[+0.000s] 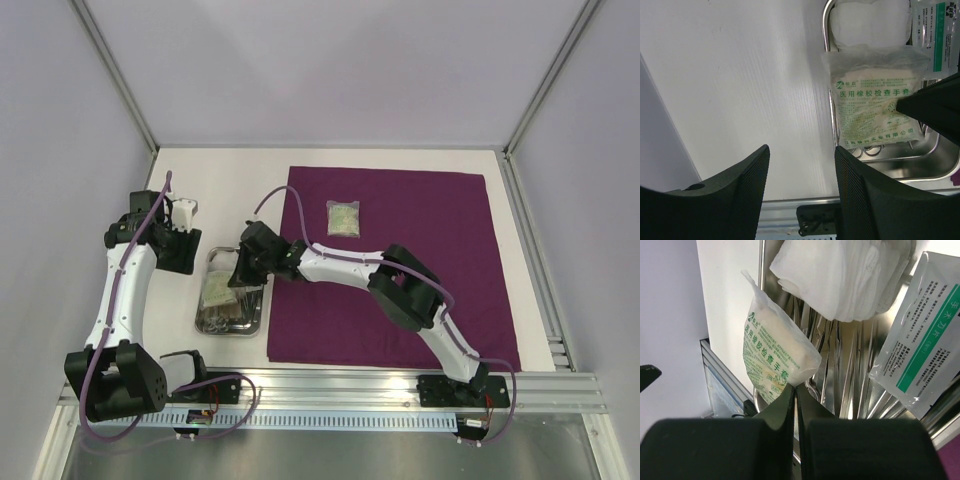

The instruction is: Prepare the surgical pack

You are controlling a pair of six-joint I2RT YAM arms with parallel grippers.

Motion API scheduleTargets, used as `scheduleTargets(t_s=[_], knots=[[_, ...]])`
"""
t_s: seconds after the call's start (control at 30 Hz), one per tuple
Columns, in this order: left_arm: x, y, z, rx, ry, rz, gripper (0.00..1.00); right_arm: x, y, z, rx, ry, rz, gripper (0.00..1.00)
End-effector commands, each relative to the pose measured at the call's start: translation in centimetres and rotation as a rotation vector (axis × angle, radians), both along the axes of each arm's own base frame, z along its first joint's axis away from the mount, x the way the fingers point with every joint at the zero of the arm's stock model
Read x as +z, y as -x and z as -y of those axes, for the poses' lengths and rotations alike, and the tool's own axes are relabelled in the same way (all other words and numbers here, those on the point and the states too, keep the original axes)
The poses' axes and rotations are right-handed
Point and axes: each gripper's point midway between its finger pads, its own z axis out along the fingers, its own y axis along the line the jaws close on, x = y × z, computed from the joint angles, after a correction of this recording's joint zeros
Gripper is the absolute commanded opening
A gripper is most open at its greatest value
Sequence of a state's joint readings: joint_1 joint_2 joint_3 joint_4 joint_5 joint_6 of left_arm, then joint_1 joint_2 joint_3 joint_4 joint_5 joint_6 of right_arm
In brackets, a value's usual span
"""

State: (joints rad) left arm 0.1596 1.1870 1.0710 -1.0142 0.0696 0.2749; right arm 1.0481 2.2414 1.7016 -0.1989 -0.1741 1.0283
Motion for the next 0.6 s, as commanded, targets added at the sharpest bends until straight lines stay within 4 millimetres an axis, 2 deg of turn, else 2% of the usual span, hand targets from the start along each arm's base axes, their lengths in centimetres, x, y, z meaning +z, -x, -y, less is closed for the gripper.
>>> scheduleTargets(t_s=[0.0,0.33,0.57], knots=[[1.5,-0.2,-0.3,0.013,-0.011,0.044,0.64,0.1,-1.0,-0.8,-0.050,-0.007,-0.005,0.00],[1.4,-0.3,-0.2,0.010,-0.004,0.042,0.64,-1.7,0.3,-0.3,-0.048,0.006,-0.079,0.01],[1.3,-0.5,-0.1,0.009,0.002,0.041,0.64,-1.8,0.3,0.0,-0.052,0.022,-0.081,0.00]])
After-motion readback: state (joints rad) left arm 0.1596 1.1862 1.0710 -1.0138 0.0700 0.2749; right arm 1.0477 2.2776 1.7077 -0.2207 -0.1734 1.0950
